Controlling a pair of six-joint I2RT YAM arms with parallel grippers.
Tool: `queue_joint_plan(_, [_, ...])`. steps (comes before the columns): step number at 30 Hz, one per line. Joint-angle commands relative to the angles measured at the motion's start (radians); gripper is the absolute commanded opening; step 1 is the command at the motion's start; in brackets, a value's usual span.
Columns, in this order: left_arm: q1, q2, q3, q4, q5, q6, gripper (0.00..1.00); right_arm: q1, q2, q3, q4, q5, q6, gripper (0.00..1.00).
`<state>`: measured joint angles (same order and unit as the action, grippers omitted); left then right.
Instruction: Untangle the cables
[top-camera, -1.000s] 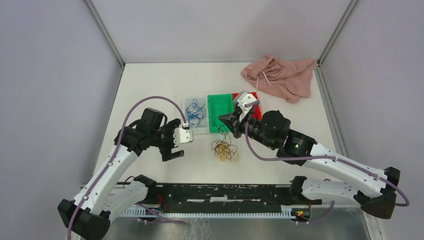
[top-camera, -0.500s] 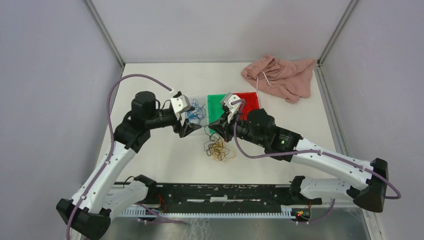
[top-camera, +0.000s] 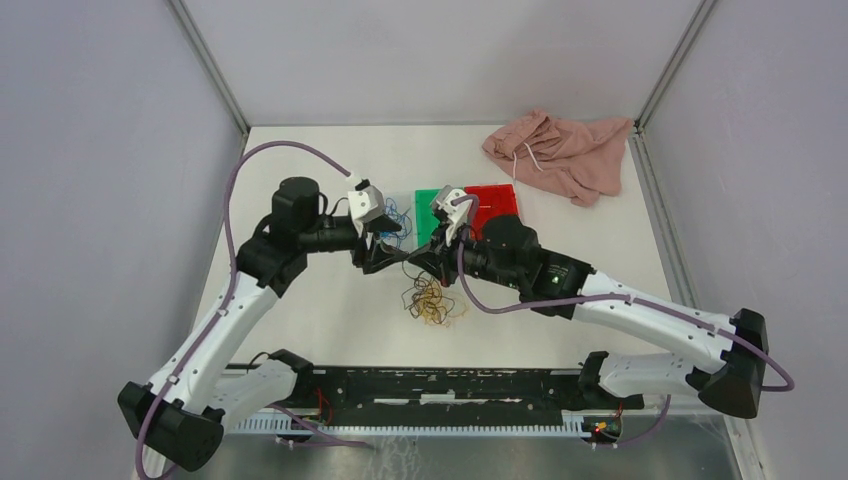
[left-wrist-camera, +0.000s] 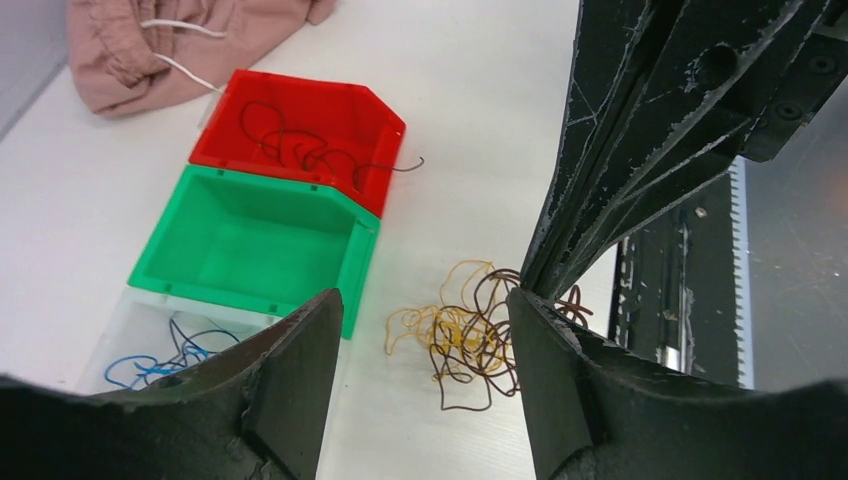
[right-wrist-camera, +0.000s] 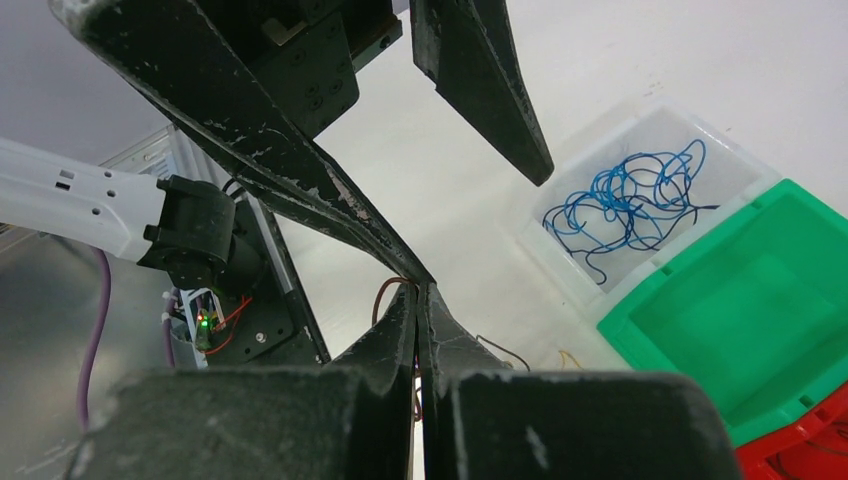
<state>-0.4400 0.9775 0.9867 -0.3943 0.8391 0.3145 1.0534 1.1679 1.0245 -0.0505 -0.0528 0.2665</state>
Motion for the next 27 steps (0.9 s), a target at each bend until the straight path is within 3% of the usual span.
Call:
queue_joint_plan(1, [-0.041,0.020,0.055,-0.149,0.158,0.075,0.69,-0.002,0.021,0.076,0.098,0.015,-0.001,0.00])
queue_joint_plan(5, [-0.043,-0.026,0.037,-0.214,0.008,0.189,0.70,-0.002,-0.009,0.066,0.066,0.049,-0.042,0.00])
queue_joint_plan(8, [-0.042,-0.083,-0.003,-0.131,-0.141,0.189,0.80,-0.002,-0.031,0.051,0.047,0.067,-0.061,0.00])
queue_joint_plan(14, [-0.042,-0.101,-0.014,-0.192,-0.001,0.237,0.85,-0.002,-0.040,0.036,0.016,0.084,-0.077,0.00])
queue_joint_plan(17, [-0.045,-0.095,-0.018,-0.154,0.057,0.171,0.85,-0.002,-0.038,0.040,0.022,0.080,-0.071,0.00])
queue_joint_plan(23, [-0.058,-0.070,-0.075,0.157,0.012,-0.176,0.79,-0.002,-0.013,0.056,0.057,0.071,-0.018,0.00])
queue_joint_plan(27, [-0.063,-0.052,-0.079,0.165,-0.039,-0.183,0.72,-0.002,-0.012,0.050,0.080,0.065,0.012,0.00])
